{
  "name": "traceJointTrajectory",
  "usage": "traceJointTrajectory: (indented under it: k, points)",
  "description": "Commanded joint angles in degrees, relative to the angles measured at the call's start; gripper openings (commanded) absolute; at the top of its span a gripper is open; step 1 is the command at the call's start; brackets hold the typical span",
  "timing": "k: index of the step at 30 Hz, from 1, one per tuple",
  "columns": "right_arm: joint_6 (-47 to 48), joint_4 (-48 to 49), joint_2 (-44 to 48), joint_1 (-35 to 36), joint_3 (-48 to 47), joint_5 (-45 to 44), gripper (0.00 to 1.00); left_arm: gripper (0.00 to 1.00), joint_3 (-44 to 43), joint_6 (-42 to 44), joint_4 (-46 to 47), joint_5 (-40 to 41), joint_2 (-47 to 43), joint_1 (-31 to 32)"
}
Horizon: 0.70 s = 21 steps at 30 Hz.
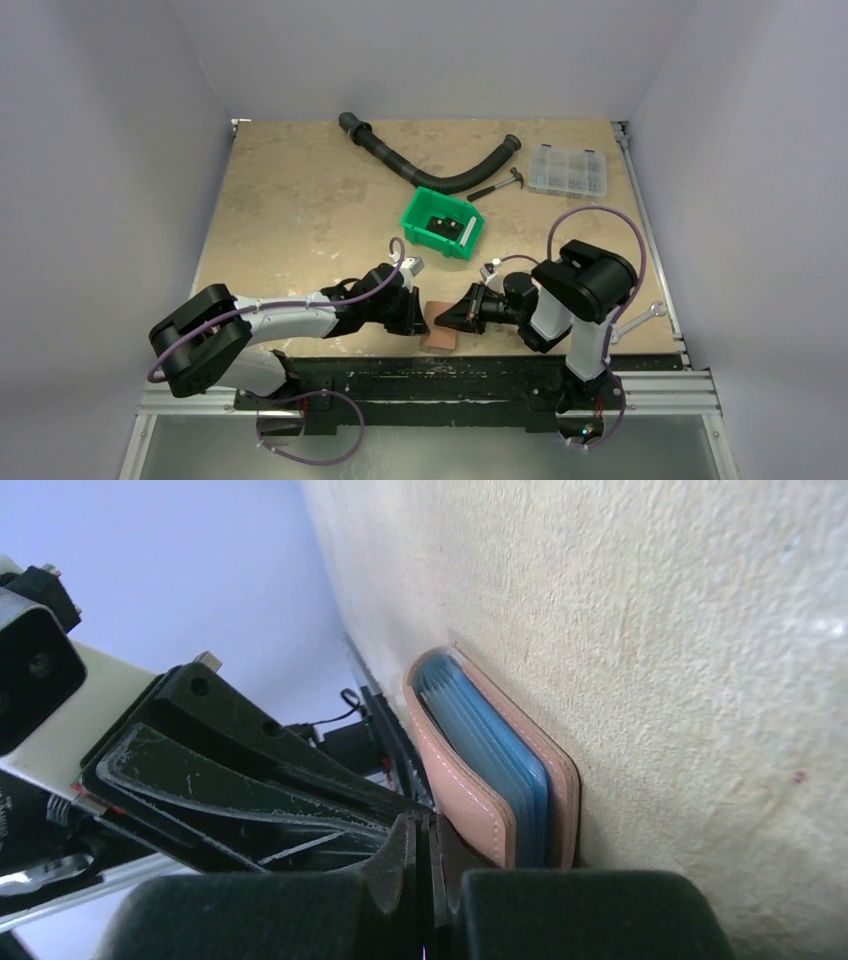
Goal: Put the credit cards into the card holder
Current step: Close the card holder at the corner of the board.
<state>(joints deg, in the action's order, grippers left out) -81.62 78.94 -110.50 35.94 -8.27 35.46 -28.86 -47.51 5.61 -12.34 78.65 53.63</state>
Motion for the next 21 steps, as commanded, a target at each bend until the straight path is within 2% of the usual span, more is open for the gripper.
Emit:
traceJointTrajectory:
  k: [1,5,8,12,15,17,20,21]
  points:
    - [10.1,-37.4,4.0,-0.5,-1.0,-14.5,0.00,0.00,-0.4,-0.9,-1.6,1.1,-1.6,-0.3]
    - [10.0,-37.0,-0.4,0.6,-3.2,-14.9,0.00,0.00,-0.2,-1.2,-1.0,1.2,-1.6,-0.3]
    - [8.1,-32.4,-6.4,2.1,-4.9,-13.2,0.00,0.00,0.0,-1.6,-0.7,1.4,-1.9,-0.3]
    - [7.3,-29.9,-7.6,2.7,-4.6,-12.1,0.00,0.00,-0.1,-1.7,-1.1,1.5,-2.8,-0.3]
    - [7.2,-27.6,-3.5,2.7,-1.8,-12.2,0.00,0.00,-0.8,-1.1,-2.9,1.7,-3.9,-0.3]
    - [9.2,-30.2,2.1,2.5,-0.9,-13.6,0.00,0.00,-1.6,-0.4,-4.7,2.1,-4.8,-0.3]
    - [17.1,-44.2,12.6,2.5,-4.1,-13.6,0.00,0.00,-3.1,0.9,-8.1,3.2,-5.9,-0.3]
    - [19.4,-47.1,17.0,2.5,-5.1,-13.5,0.05,0.00,-3.5,1.3,-9.0,3.5,-6.1,-0.3]
